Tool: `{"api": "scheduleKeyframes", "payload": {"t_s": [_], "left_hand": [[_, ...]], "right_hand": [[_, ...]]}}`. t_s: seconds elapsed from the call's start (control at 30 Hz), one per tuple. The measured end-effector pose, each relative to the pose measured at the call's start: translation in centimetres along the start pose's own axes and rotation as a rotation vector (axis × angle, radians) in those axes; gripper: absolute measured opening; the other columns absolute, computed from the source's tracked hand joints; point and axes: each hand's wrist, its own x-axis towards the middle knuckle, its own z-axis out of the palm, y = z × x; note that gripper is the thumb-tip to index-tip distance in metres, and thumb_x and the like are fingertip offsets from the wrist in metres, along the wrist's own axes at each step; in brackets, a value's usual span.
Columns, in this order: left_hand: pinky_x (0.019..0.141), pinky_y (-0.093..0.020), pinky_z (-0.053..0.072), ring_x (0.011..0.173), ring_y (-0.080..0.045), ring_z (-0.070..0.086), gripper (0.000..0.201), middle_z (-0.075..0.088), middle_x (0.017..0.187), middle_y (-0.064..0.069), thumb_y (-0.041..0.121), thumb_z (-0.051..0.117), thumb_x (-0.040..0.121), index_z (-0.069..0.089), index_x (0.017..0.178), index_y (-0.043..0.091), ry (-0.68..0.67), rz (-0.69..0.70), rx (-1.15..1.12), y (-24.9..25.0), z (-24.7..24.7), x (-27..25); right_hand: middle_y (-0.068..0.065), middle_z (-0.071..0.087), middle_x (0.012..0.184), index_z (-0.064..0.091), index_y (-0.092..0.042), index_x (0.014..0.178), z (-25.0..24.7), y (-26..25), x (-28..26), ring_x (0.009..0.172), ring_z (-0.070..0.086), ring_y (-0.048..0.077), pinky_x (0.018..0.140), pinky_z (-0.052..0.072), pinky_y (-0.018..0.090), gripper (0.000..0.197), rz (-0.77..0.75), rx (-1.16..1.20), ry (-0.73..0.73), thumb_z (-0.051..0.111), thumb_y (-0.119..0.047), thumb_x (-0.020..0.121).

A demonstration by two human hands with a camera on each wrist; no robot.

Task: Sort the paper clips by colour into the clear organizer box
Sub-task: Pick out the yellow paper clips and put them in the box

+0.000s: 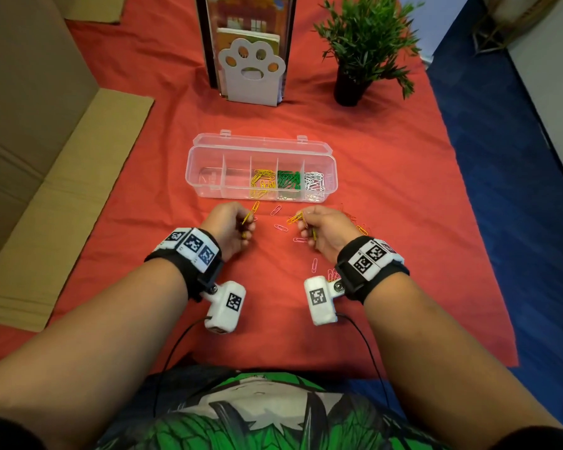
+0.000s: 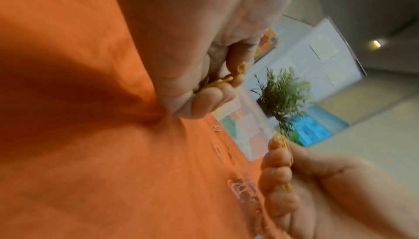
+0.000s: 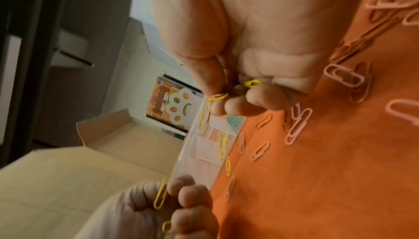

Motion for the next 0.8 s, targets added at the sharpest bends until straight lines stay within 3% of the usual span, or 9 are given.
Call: {"api": "scheduleKeyframes", "payload": {"t_s": [0.13,0.23,0.3,0.37,0.43,0.5,0.57,0.7,0.8], "left_hand": [[0.047,-0.018,0.043,0.044,-0.013,0.048,0.023,0.054,0.05,-0.002,0.015,0.036,0.077,0.05,0.06,0.012,-0.085,-0.02,-0.171,0.7,0.1,-0.4],[0.042,-0.015,0.039,0.039,-0.009,0.045,0.025,0.049,0.047,0.002,0.02,0.043,0.083,0.052,0.061,0.015,-0.019,0.008,-0.053,0.7,0.5,0.7],[0.045,-0.018,0.035,0.042,-0.012,0.045,0.019,0.05,0.053,0.001,0.025,0.054,0.083,0.062,0.07,0.014,0.099,0.148,0.242,0.6,0.6,1.8],[0.063,-0.027,0.044,0.069,-0.02,0.059,0.02,0.065,0.075,-0.004,0.029,0.06,0.083,0.07,0.09,0.013,0.242,0.345,0.654,0.4,0.7,2.4],[0.084,-0.03,0.046,0.099,-0.026,0.062,0.028,0.07,0.102,-0.009,0.029,0.059,0.086,0.068,0.107,0.014,0.336,0.493,0.975,0.4,0.9,2.5],[0.091,-0.034,0.046,0.108,-0.032,0.059,0.031,0.068,0.113,-0.014,0.026,0.056,0.087,0.066,0.113,0.012,0.36,0.582,1.138,0.5,1.0,2.8],[0.09,-0.038,0.049,0.105,-0.034,0.06,0.029,0.068,0.11,-0.017,0.025,0.054,0.087,0.067,0.108,0.009,0.356,0.59,1.23,0.5,1.0,3.3],[0.083,-0.037,0.051,0.095,-0.035,0.062,0.019,0.068,0.098,-0.017,0.021,0.058,0.083,0.068,0.093,0.009,0.362,0.576,1.294,0.6,1.1,3.6],[0.08,-0.037,0.051,0.091,-0.036,0.062,0.016,0.068,0.094,-0.018,0.015,0.054,0.082,0.067,0.088,0.007,0.362,0.58,1.285,0.6,1.3,3.7]], "right_hand": [[-0.003,0.058,0.057,0.055,-0.015,0.079,-0.3,-0.2,-0.4,0.04,0.045,0.003,0.039,0.027,0.017,0.023,0.03,0.078,-0.046,0.041,-0.006,0.094],[-0.001,0.056,0.063,0.06,-0.012,0.082,-0.6,-0.2,-0.7,0.047,0.045,0.006,0.043,0.03,0.017,0.024,0.083,0.12,-0.066,0.039,-0.011,0.094],[0.001,0.057,0.068,0.061,-0.012,0.084,-0.6,0.2,-0.6,0.046,0.043,0.004,0.041,0.029,0.016,0.024,0.072,0.044,-0.063,0.041,-0.006,0.093],[0.005,0.058,0.073,0.063,-0.012,0.086,-0.6,0.4,-0.7,0.045,0.041,0.004,0.04,0.027,0.015,0.021,0.031,-0.174,-0.024,0.048,0.002,0.089],[0.004,0.058,0.07,0.066,-0.006,0.098,-0.5,0.5,-0.7,0.041,0.044,-0.001,0.039,0.031,0.011,0.021,-0.01,-0.376,0.039,0.054,0.005,0.085],[-0.002,0.057,0.068,0.066,-0.004,0.105,-0.7,0.7,-0.6,0.051,0.051,-0.002,0.046,0.037,0.005,0.024,-0.061,-0.466,0.073,0.057,0.004,0.084],[-0.006,0.059,0.072,0.07,-0.009,0.103,-1.2,0.9,-0.8,0.061,0.05,0.0,0.052,0.038,0.002,0.021,-0.101,-0.571,0.066,0.057,-0.003,0.086],[-0.013,0.057,0.07,0.071,-0.017,0.098,-2.2,1.1,-1.0,0.057,0.046,-0.002,0.046,0.035,0.005,0.022,-0.14,-0.708,0.132,0.053,-0.009,0.089],[-0.009,0.058,0.069,0.071,-0.014,0.094,-2.4,1.1,-1.1,0.064,0.052,0.006,0.062,0.041,0.017,0.02,-0.188,-0.815,0.172,0.053,-0.009,0.088]]}}
